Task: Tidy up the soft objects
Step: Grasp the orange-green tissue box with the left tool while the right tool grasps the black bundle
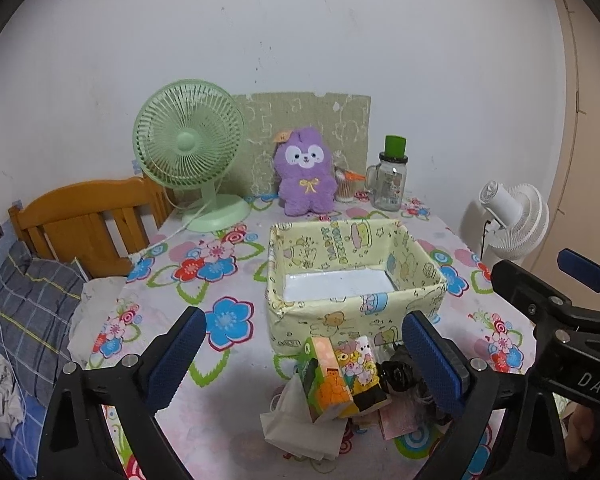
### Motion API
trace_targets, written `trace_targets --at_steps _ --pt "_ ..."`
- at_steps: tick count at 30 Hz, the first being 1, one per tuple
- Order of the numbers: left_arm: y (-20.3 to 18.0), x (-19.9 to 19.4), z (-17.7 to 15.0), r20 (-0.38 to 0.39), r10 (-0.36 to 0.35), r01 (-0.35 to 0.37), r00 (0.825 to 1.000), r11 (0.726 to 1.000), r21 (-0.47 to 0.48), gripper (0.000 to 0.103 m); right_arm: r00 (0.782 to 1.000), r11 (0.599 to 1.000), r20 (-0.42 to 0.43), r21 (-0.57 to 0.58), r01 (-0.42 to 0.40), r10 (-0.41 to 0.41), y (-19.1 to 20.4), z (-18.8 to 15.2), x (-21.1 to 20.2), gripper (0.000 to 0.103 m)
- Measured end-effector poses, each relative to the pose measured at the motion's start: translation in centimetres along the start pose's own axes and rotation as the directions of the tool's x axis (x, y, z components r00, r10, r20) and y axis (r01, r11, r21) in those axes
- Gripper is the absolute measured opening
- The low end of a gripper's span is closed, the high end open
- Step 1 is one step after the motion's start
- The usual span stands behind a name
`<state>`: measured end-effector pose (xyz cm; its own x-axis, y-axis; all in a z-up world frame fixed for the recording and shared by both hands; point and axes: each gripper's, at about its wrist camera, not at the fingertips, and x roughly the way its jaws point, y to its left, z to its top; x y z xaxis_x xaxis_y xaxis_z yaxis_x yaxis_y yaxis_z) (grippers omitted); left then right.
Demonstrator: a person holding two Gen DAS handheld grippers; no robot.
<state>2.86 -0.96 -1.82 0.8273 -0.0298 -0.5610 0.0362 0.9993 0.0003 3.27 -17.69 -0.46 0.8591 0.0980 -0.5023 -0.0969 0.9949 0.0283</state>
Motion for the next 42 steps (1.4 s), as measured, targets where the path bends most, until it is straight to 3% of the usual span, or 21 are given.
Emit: trace_targets --at_steps 14,26,35,42 --pt "0.2 5.2 -2.2 -0.112 0.004 -0.004 0.994 1.0 0.002 0.093 0.995 0.999 -0.089 0.005 -0.045 0.046 0.4 -2.2 4.8 0.102" --pt "-0.1 9.2 -3.9 -0.231 -0.001 0.002 0.973 1.0 0.008 0.084 0.981 1.0 -0.193 0.013 -0.024 0.026 0.3 -4.4 9.0 0.102" --pt "-0.9 11.2 -5.0 -0.295 0.008 0.003 0.955 0.999 0.036 0.074 0.96 1.0 -0.281 0.02 -0.004 0.009 0.0 -5.8 11.7 0.102" --pt "-1.0 11.9 -5.5 -0.302 0.008 0.002 0.953 1.0 0.031 0.074 0.942 0.999 -0.333 0.048 -0.019 0.034 0.1 -6.6 13.3 0.102"
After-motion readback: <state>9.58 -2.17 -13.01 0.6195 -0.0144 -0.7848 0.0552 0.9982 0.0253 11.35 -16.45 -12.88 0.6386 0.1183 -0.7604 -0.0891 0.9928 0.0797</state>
